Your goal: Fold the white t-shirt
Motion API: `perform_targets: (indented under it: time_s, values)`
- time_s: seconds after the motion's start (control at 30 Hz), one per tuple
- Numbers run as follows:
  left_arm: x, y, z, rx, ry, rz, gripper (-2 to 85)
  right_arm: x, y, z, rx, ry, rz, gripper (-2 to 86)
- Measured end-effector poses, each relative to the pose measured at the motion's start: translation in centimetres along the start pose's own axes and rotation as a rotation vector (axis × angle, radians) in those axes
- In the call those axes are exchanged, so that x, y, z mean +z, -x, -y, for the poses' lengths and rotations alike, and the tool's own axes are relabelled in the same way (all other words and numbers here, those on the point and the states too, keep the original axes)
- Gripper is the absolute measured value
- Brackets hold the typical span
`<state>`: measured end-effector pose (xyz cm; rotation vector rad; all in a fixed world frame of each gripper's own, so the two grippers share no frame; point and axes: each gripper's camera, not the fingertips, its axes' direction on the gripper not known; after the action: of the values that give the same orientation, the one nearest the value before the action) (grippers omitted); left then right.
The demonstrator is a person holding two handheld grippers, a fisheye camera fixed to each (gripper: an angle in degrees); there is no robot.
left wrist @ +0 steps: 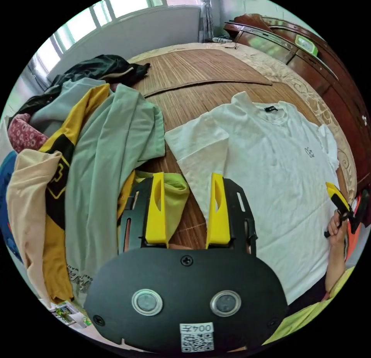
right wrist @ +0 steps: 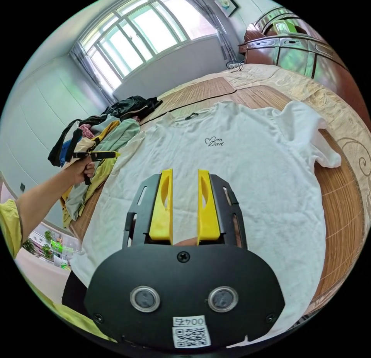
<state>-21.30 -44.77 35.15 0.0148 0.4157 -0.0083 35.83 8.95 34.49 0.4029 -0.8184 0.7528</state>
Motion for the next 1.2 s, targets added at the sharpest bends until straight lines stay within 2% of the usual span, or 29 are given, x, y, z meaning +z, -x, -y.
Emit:
perform_targets:
  time_s: [0.13,0.23,0.3,0.4,0.47,0.6,0.73,0.77,0.83,0.9,0.93,1.0,1.1,1.17,1.2]
  values:
    - [-0.1,2.6,0.2,-0.037,-0.075,-0.111,5.4,1.6,-0.1,0.3,0.001,0.054,-0.004,8.1]
    - [-3.0,5.2,-1.6,-0.146,-0.254,-0.169,3.3,2.2,0.1,0.1,-0.004,0.046,-0.02,7.8]
    - [-4.2,8.5,-4.5,-0.352,-0.382,-0.264,2.5,2.5,0.1,0.1,0.008,0.043,-0.036,7.9]
    - [-2.7,12.9,-8.0,-0.598,-0.408,-0.382,2.0,3.5,0.1,0.2,0.02,0.062,-0.045,8.0]
    - [-1.8,15.0,-9.8,-0.713,-0.433,-0.398,1.9,4.1,0.4,0.3,0.014,0.071,-0.057,8.0]
    - [-1.4,18.5,-12.6,-0.902,-0.549,-0.545,1.7,4.9,1.1,0.3,0.0,0.069,-0.065,7.8]
    - [-4.0,18.5,-13.7,-0.969,-0.641,-0.453,1.3,6.2,1.7,0.6,-0.004,0.09,-0.069,7.9]
    - [-5.3,17.3,-13.4,-0.91,-0.695,-0.412,1.1,6.5,1.9,0.7,-0.004,0.095,-0.07,7.9]
    - [-6.1,14.6,-11.2,-0.7,-0.66,-0.409,0.7,6.9,2.2,0.8,-0.006,0.097,-0.076,7.9]
    - [-5.0,9.5,-7.9,-0.406,-0.466,-0.345,0.5,7.4,2.7,1.0,-0.014,0.103,-0.084,7.9]
    - [-4.6,8.1,-7.4,-0.341,-0.416,-0.29,0.4,7.7,3.1,1.1,-0.018,0.109,-0.096,7.8]
    - [-3.1,1.9,-5.9,-0.062,-0.264,-0.071,0.3,8.3,3.8,1.3,-0.028,0.122,-0.117,7.9]
    - [-1.8,-3.3,-5.6,0.128,-0.206,0.037,0.3,9.9,5.1,1.7,-0.056,0.189,-0.156,8.0]
    - [0.8,-4.5,-5.1,0.174,-0.092,0.023,0.4,10.6,6.2,1.9,-0.078,0.201,-0.195,8.2]
    - [1.3,-4.8,-5.1,0.177,-0.105,0.03,0.4,10.7,6.5,2.0,-0.082,0.202,-0.205,8.2]
